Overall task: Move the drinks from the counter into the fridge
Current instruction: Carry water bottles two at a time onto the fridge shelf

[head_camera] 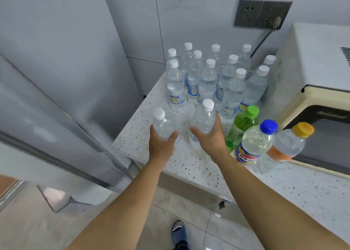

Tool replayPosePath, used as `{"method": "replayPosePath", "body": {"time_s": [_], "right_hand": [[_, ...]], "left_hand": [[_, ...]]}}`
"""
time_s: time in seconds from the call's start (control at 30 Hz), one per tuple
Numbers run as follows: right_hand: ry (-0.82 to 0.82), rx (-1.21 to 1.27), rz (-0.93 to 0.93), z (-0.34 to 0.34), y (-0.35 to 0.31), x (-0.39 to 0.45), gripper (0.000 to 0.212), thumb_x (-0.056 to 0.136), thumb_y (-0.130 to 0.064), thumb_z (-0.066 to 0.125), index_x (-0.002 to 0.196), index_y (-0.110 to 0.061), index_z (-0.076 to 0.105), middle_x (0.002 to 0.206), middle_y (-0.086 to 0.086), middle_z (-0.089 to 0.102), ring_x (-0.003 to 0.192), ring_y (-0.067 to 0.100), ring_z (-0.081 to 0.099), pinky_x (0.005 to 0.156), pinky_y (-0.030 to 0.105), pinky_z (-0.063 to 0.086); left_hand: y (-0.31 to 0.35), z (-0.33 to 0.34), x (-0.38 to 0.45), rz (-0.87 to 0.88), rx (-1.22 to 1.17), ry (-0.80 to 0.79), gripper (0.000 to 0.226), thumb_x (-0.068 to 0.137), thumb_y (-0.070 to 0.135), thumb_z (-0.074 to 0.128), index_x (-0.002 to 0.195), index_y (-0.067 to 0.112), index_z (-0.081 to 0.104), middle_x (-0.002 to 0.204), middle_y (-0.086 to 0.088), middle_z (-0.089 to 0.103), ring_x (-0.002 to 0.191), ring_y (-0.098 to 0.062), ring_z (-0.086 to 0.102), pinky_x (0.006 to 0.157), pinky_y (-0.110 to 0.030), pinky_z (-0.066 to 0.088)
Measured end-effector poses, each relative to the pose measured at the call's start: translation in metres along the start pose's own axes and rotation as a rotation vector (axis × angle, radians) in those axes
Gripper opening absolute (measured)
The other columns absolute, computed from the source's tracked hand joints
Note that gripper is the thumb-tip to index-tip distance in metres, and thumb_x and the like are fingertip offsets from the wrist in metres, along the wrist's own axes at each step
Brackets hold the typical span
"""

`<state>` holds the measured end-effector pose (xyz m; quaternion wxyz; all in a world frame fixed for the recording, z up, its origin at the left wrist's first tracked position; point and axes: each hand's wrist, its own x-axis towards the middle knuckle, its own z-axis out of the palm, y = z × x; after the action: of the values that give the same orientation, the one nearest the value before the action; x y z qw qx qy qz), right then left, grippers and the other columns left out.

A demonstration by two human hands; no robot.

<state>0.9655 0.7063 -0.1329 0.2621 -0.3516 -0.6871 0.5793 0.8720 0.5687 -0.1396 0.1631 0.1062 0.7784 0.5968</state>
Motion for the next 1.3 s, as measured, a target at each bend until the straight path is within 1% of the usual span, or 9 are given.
{"method": "replayPosePath", "body": {"time_s": [0.13, 0.23, 0.3, 0.47, 0.63, 0.77, 0.93, 1.17, 1.3], "right_hand": [[0.007, 0.036, -0.016, -0.016, 0.003, -0.044, 0.06, 0.075, -0.029, 0.086, 0.125, -0.027, 0.052, 0.114, -0.008, 0.064, 0.104, 0.013, 0.062, 0.087, 0.029, 0.052], [-0.003, 0.065, -0.067, -0.026, 0.003, -0.076, 0.043, 0.074, -0.03, 0.086, 0.105, -0.043, 0.059, 0.098, -0.021, 0.069, 0.091, -0.002, 0.066, 0.076, 0.015, 0.053], [-0.017, 0.101, -0.046, -0.03, 0.002, -0.095, 0.04, 0.074, -0.035, 0.086, 0.106, -0.039, 0.062, 0.099, -0.021, 0.07, 0.092, -0.001, 0.067, 0.079, 0.017, 0.055], [-0.092, 0.236, 0.1, -0.023, 0.006, -0.138, 0.036, 0.073, -0.038, 0.086, 0.102, -0.027, 0.067, 0.094, -0.012, 0.075, 0.083, 0.002, 0.073, 0.069, 0.02, 0.059], [-0.243, 0.363, 0.237, -0.004, 0.017, -0.178, 0.011, 0.079, -0.029, 0.081, 0.088, -0.032, 0.074, 0.086, -0.004, 0.078, 0.08, 0.016, 0.076, 0.059, 0.023, 0.058], [-0.371, 0.445, 0.441, 0.022, 0.034, -0.215, 0.038, 0.08, -0.023, 0.082, 0.113, -0.015, 0.066, 0.104, 0.015, 0.074, 0.095, 0.032, 0.073, 0.08, 0.048, 0.06], [-0.533, 0.398, 0.612, 0.061, 0.037, -0.268, 0.052, 0.074, -0.028, 0.082, 0.119, -0.015, 0.062, 0.106, 0.016, 0.073, 0.095, 0.033, 0.073, 0.085, 0.053, 0.058], [-0.794, 0.376, 0.991, 0.147, 0.02, -0.334, 0.051, 0.065, -0.038, 0.082, 0.1, -0.006, 0.064, 0.083, 0.017, 0.064, 0.068, 0.031, 0.066, 0.075, 0.044, 0.058], [-0.85, 0.401, 1.101, 0.213, 0.008, -0.371, 0.053, 0.066, -0.052, 0.081, 0.09, -0.007, 0.069, 0.086, 0.017, 0.065, 0.074, 0.033, 0.066, 0.101, 0.051, 0.048]], "left_hand": [[0.001, -0.022, -0.054, -0.038, -0.03, 0.025, 0.051, 0.078, 0.04, 0.078, 0.121, 0.037, 0.052, 0.109, 0.022, 0.064, 0.1, 0.003, 0.062, 0.076, -0.015, 0.045], [-0.003, -0.044, -0.098, -0.063, -0.088, -0.03, 0.044, 0.076, 0.043, 0.077, 0.116, 0.036, 0.06, 0.109, 0.016, 0.07, 0.103, -0.004, 0.067, 0.078, -0.02, 0.052], [-0.005, -0.06, -0.127, -0.07, -0.113, -0.06, 0.04, 0.072, 0.049, 0.075, 0.109, 0.046, 0.061, 0.108, 0.016, 0.071, 0.104, -0.005, 0.068, 0.081, -0.025, 0.055], [-0.024, -0.102, -0.19, -0.183, -0.32, -0.072, 0.062, 0.073, 0.051, 0.077, 0.126, 0.024, 0.06, 0.119, -0.001, 0.073, 0.11, -0.023, 0.069, 0.096, -0.047, 0.054], [-0.044, -0.136, -0.232, -0.31, -0.567, 0.049, 0.045, 0.078, 0.039, 0.069, 0.114, 0.012, 0.065, 0.1, -0.015, 0.076, 0.088, -0.031, 0.075, 0.07, -0.042, 0.061], [-0.062, -0.163, -0.253, -0.449, -0.636, 0.139, 0.059, 0.08, 0.051, 0.057, 0.119, 0.007, 0.063, 0.095, -0.017, 0.074, 0.078, -0.03, 0.073, 0.069, -0.041, 0.059], [-0.087, -0.212, -0.276, -0.514, -0.712, 0.254, 0.079, 0.076, 0.058, 0.056, 0.13, 0.002, 0.06, 0.092, -0.017, 0.072, 0.074, -0.029, 0.069, 0.079, -0.046, 0.058], [-0.119, -0.313, -0.319, -0.59, -0.789, 0.38, 0.073, 0.074, 0.051, 0.062, 0.126, 0.0, 0.064, 0.088, -0.015, 0.075, 0.066, -0.027, 0.072, 0.056, -0.035, 0.058], [-0.136, -0.383, -0.343, -0.578, -0.822, 0.457, 0.06, 0.081, 0.046, 0.061, 0.117, -0.002, 0.067, 0.086, -0.018, 0.073, 0.066, -0.027, 0.071, 0.057, -0.034, 0.061]]}}
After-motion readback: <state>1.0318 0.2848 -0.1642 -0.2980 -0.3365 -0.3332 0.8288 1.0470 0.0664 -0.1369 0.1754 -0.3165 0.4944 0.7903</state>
